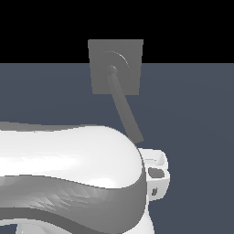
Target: Turn on the faucet by rotating a designated handle.
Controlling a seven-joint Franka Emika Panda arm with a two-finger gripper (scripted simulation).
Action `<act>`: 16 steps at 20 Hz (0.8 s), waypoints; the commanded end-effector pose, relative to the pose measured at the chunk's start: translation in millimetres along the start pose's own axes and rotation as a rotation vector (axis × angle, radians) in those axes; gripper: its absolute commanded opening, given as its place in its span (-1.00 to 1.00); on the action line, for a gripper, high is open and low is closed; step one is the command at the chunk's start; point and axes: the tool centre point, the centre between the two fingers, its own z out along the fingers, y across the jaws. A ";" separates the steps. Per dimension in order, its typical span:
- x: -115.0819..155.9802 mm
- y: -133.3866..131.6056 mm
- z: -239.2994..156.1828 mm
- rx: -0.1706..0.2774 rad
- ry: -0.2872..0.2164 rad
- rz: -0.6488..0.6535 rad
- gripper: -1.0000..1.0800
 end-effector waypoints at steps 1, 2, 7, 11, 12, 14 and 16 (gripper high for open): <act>-8.7 -20.4 -0.2 0.013 -0.012 0.066 -1.00; -5.8 -16.9 -0.1 0.012 -0.011 0.064 -1.00; 8.7 0.3 0.3 0.008 -0.005 0.055 -1.00; 20.4 14.0 0.6 0.005 0.000 0.047 -1.00; 23.4 17.5 0.6 0.004 0.001 0.045 -1.00; 29.3 24.3 0.7 0.003 0.003 0.041 -1.00; 35.2 31.0 0.8 0.001 0.006 0.038 -1.00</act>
